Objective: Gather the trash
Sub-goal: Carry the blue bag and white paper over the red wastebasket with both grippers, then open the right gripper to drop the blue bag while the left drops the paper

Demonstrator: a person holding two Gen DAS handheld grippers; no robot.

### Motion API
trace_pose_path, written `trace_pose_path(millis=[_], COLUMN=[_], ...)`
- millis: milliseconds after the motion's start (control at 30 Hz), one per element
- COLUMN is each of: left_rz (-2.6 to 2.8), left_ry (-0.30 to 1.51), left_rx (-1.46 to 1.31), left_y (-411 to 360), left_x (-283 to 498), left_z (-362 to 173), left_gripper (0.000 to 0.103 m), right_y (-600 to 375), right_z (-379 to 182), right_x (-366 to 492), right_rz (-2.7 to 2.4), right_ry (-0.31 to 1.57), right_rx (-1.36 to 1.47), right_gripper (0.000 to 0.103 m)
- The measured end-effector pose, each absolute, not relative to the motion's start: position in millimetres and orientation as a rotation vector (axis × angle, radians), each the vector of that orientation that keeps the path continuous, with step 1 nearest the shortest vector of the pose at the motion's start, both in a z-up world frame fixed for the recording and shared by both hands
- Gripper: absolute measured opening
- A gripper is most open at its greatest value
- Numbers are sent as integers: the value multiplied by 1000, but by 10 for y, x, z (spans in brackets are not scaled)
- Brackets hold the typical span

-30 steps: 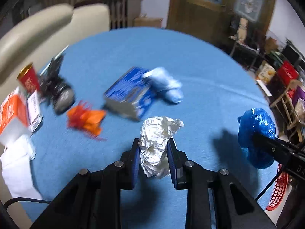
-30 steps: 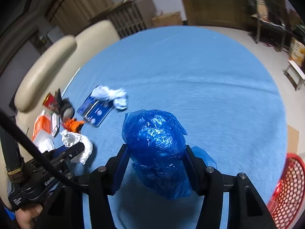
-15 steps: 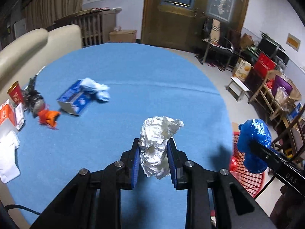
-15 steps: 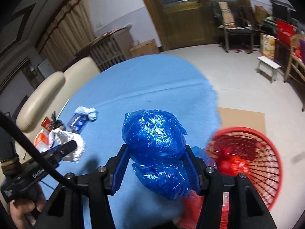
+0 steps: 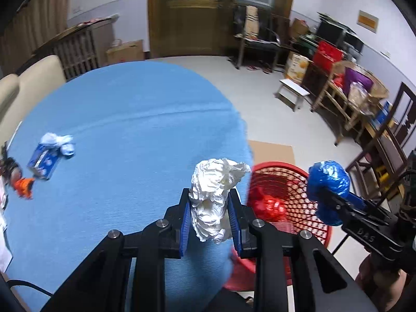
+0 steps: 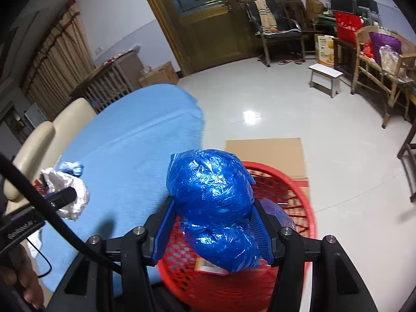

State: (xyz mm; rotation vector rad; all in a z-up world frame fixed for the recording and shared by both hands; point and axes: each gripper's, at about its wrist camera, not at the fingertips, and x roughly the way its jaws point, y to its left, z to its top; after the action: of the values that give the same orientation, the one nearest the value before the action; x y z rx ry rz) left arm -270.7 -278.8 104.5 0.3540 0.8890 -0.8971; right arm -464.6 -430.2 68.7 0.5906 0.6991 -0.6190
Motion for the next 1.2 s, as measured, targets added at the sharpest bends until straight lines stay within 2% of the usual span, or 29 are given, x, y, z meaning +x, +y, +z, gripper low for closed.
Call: trace_pose_path(millis=[1200], left_rz=[-1158], left_ry=[978], left_rx=[496], left_y=[-3530], left_x=[-3179], left_z=[619], left_gripper=[28], right_y=[-4413], right_z=[247], right_x=[-4854], right_rz=[-730], right_ry=[867], right_rx=[685], right_gripper=[61])
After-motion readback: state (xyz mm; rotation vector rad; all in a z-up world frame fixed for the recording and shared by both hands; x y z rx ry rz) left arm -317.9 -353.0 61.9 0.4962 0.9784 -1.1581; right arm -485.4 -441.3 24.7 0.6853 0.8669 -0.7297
